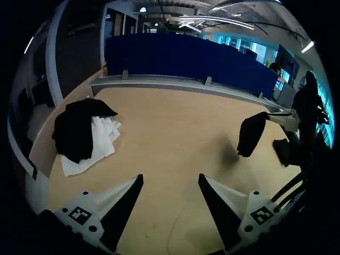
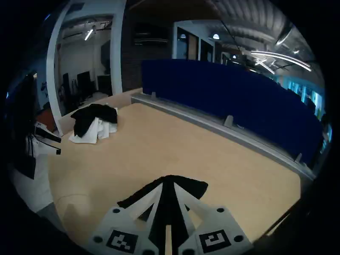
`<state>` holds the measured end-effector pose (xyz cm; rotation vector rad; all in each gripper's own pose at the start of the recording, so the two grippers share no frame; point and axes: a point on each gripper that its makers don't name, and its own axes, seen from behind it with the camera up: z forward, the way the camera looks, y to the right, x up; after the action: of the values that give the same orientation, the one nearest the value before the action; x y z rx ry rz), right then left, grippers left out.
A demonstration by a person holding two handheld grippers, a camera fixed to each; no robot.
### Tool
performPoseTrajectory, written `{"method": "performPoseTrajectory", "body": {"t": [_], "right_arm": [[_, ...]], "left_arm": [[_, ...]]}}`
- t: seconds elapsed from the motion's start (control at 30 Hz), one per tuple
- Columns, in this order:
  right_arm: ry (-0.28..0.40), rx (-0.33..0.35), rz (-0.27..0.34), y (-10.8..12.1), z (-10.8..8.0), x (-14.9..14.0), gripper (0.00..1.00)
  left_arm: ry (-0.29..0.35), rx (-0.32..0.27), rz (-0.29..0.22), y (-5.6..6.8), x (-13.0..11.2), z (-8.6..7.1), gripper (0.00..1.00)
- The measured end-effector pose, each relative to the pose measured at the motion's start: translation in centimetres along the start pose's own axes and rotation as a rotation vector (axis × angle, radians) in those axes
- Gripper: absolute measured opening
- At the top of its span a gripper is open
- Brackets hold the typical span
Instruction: Fold towel
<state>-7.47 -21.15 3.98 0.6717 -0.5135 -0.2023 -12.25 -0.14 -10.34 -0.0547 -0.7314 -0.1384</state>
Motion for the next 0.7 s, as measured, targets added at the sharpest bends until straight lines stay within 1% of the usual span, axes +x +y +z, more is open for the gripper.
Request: {"method": "performPoseTrajectory", "body": {"t": [0.13,0.3,0.53,0.7], "right_arm": [[0.008,-0.025,0.016,1.7,-1.2,0.0,0.03],[0.011,-0.069,0.029,5.0,-3.1,-0.2,0.03],[-0.002,-0.151,0.062,11.3,-6.6,-2.0,0.03],[-0.013,-0.213,0.092,16.4,-9.6,-3.6,0.03]], "left_arm": [[0.000,-0.009,0.008,0.6,0.3,0.1,0.96],[-0.001,-0.021,0.022,1.6,0.6,0.4,0.97],[-0.007,-0.034,0.048,3.4,0.8,0.9,0.96],[-0.012,-0.041,0.060,4.7,1.0,1.3,0.97]]}}
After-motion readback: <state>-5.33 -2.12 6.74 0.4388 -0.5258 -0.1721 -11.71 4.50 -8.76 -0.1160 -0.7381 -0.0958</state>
